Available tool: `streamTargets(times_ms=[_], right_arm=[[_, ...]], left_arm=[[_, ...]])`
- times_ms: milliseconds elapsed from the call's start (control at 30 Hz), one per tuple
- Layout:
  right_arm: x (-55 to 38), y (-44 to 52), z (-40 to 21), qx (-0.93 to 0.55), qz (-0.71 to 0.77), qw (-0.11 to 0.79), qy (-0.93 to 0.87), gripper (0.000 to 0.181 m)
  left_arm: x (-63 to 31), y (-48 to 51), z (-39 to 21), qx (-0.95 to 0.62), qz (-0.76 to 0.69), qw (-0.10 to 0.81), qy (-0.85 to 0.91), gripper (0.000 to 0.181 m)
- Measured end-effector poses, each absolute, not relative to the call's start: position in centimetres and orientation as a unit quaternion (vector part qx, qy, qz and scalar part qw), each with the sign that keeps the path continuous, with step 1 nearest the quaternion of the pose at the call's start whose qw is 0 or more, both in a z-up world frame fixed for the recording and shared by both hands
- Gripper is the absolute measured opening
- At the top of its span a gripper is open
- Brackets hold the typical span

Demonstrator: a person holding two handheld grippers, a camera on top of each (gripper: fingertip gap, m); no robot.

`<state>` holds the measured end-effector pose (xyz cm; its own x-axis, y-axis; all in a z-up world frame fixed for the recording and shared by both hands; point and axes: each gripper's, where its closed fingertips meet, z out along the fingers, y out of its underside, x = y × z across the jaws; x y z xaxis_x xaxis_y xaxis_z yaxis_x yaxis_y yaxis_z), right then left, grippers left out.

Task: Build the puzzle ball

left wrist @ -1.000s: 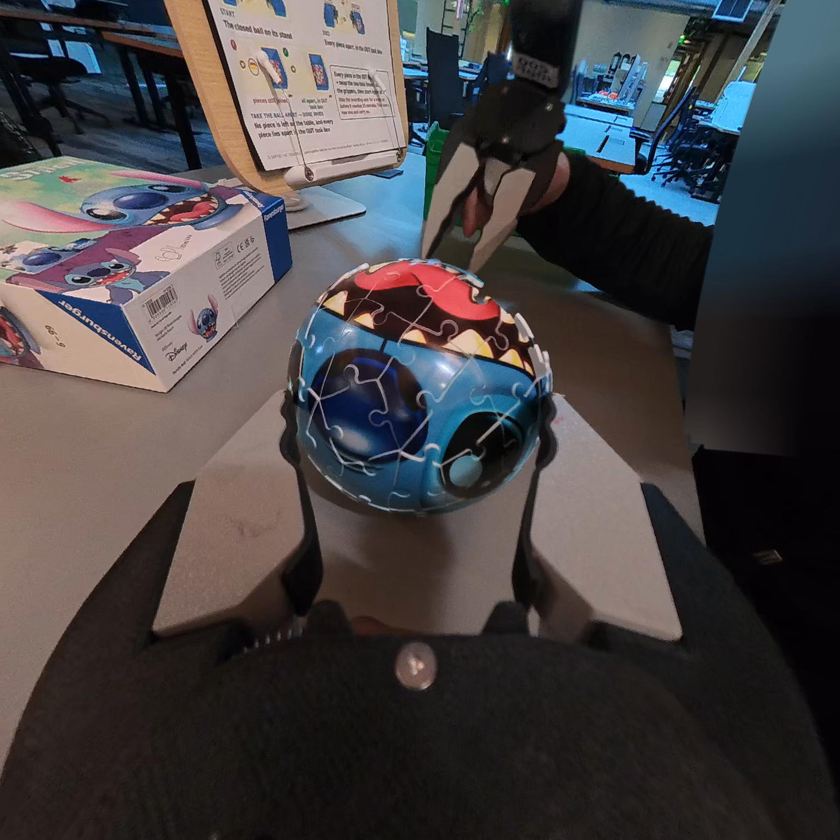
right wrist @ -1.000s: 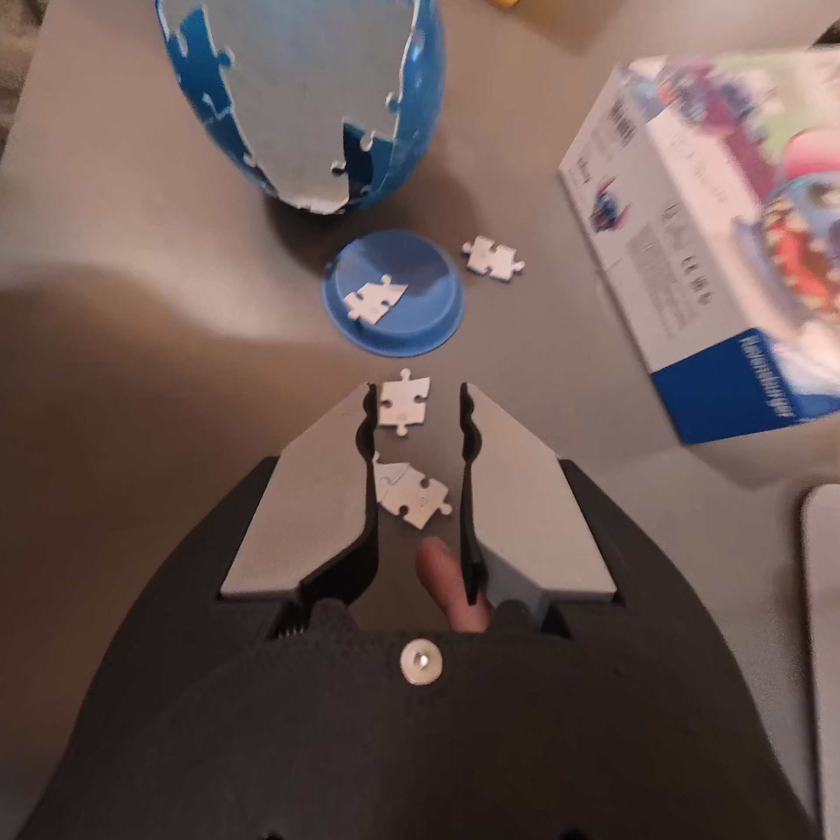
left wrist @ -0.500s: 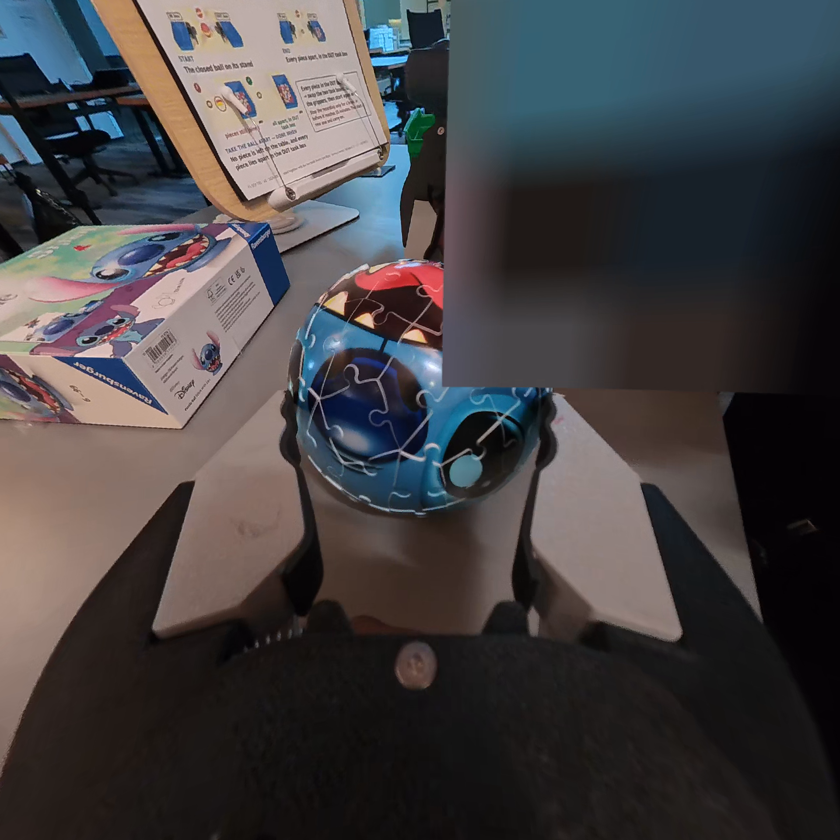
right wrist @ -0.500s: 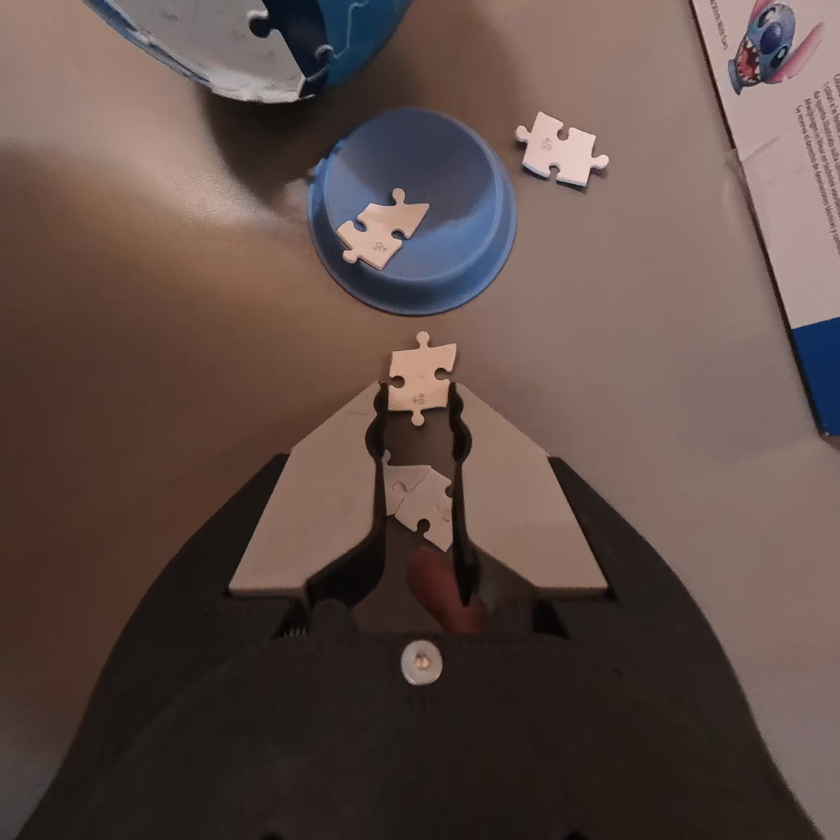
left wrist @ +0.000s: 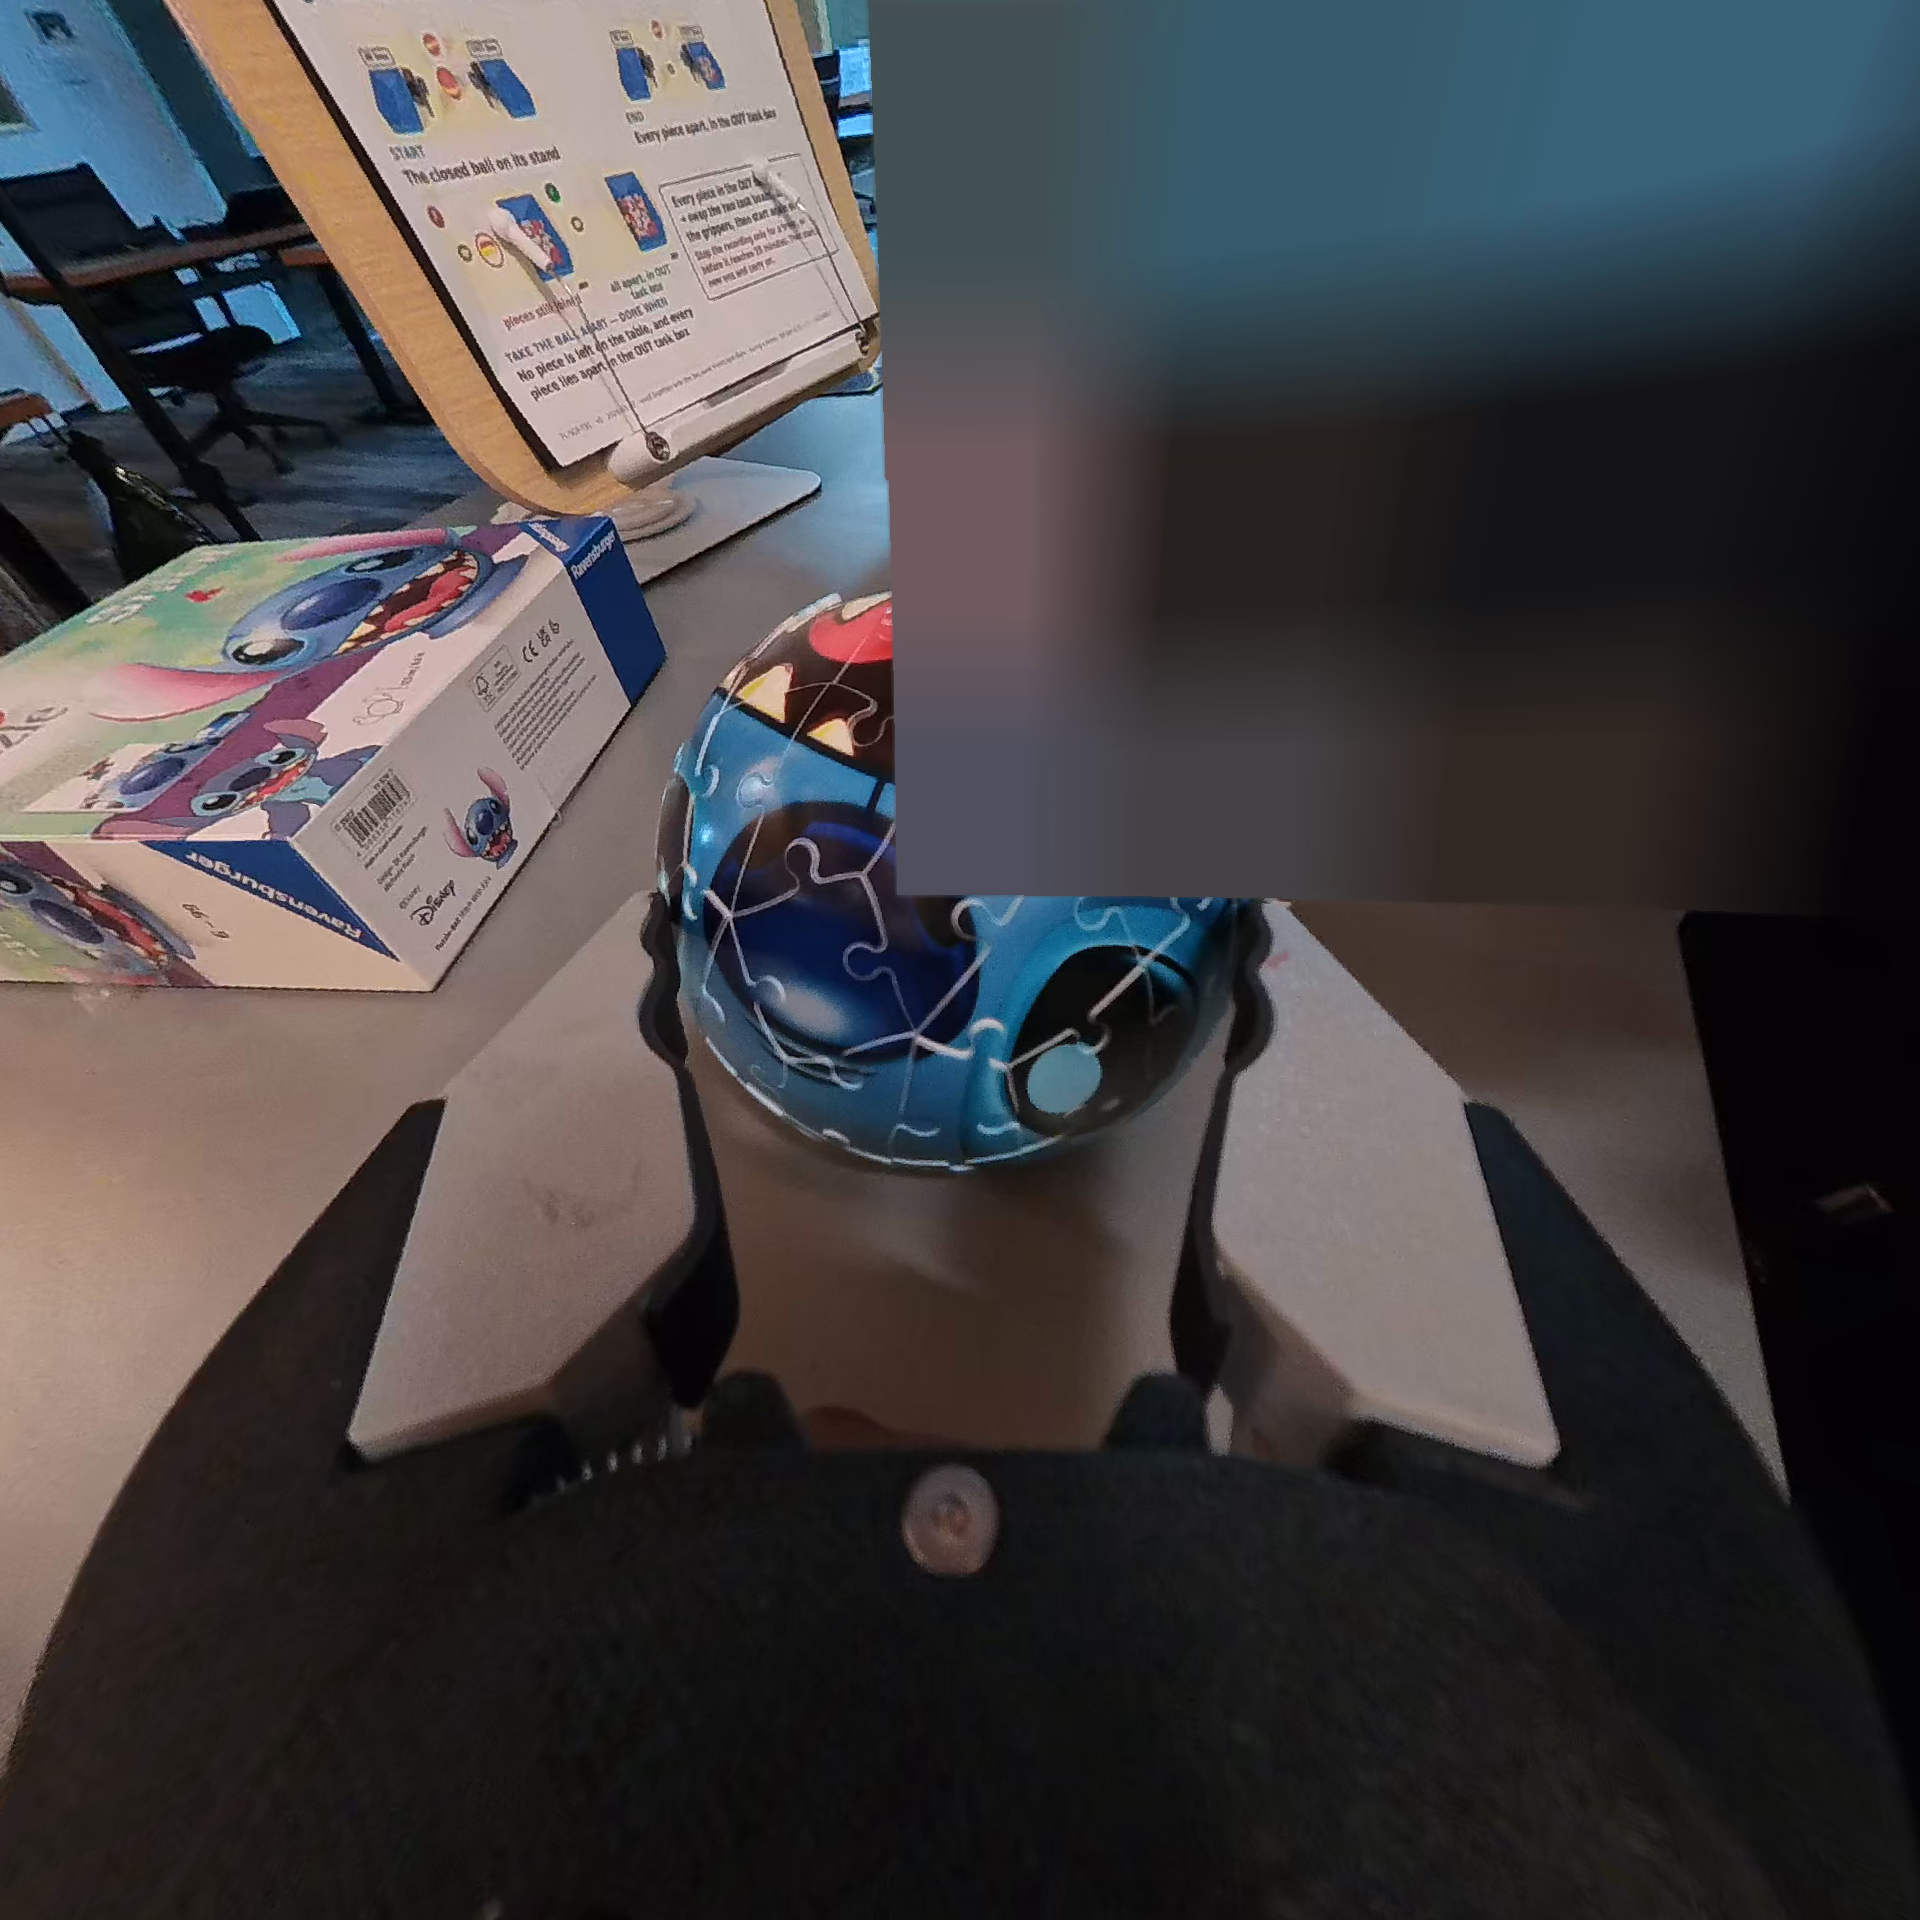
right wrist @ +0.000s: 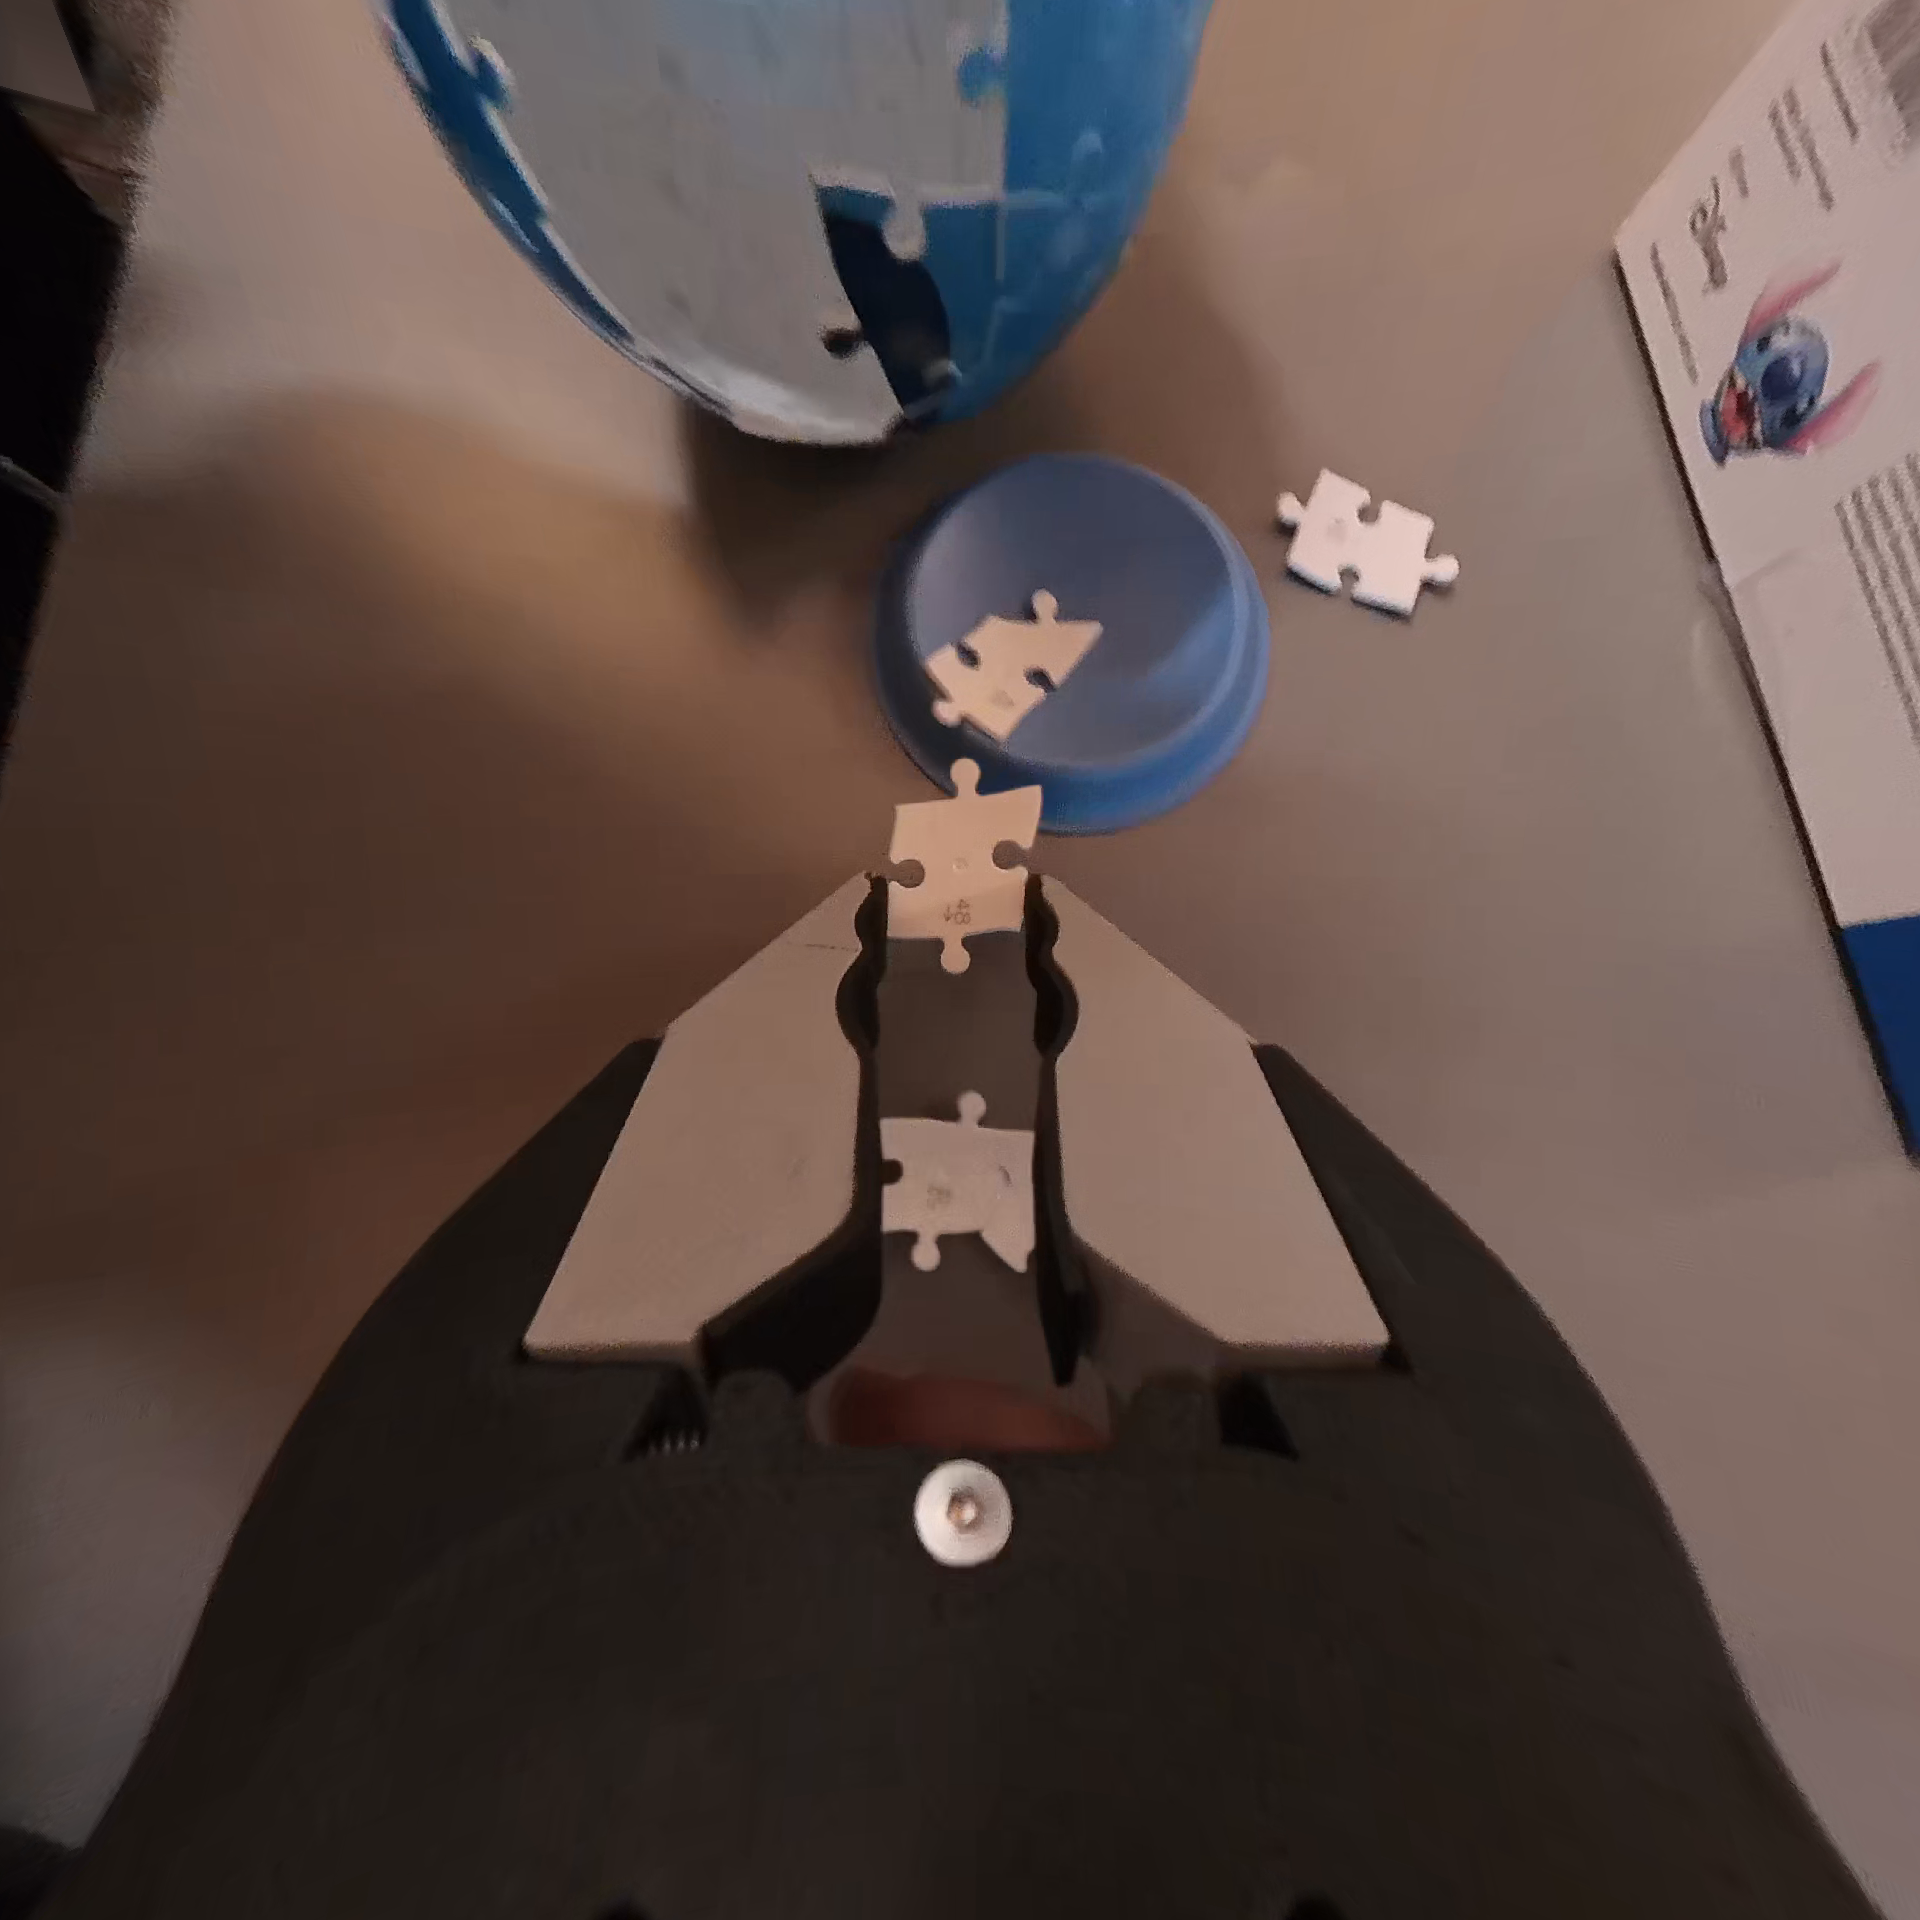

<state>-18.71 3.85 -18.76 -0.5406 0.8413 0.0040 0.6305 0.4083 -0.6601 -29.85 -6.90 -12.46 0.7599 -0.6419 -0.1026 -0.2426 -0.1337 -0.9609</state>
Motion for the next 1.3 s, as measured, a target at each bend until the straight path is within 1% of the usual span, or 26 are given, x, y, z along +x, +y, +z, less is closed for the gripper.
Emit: streamTargets(times_ms=[167, 433, 600, 733, 967, 1300], right_arm=[[-19.1, 2.7, -17.4, -0.432, 0.344, 0.177, -0.814, 0.024], [-19.6, 1.5, -17.0, -0.428, 0.365, 0.184, -0.806, 0.024], [-19.5, 0.7, -17.2, -0.427, 0.376, 0.191, -0.800, 0.024], [-19.9, 0.6, -16.9, -0.437, 0.393, 0.207, -0.782, 0.024], [-20.2, 0.3, -16.2, -0.429, 0.382, 0.246, -0.781, 0.024], [-21.1, 1.9, -16.3, -0.475, 0.395, 0.257, -0.743, 0.024]], left_arm=[[-29.9, -6.8, -12.5, -0.738, -0.168, 0.584, 0.295, 0.105], [-29.5, -6.5, -12.4, -0.742, -0.159, 0.587, 0.280, 0.105], [-29.9, -6.3, -12.5, -0.755, -0.164, 0.590, 0.236, 0.105], [-30.2, -6.6, -12.5, -0.768, -0.150, 0.588, 0.207, 0.104], [-30.1, -6.8, -12.6, -0.788, -0.113, 0.580, 0.170, 0.103], [-29.5, -5.1, -11.8, -0.814, -0.079, 0.557, 0.143, 0.101]])
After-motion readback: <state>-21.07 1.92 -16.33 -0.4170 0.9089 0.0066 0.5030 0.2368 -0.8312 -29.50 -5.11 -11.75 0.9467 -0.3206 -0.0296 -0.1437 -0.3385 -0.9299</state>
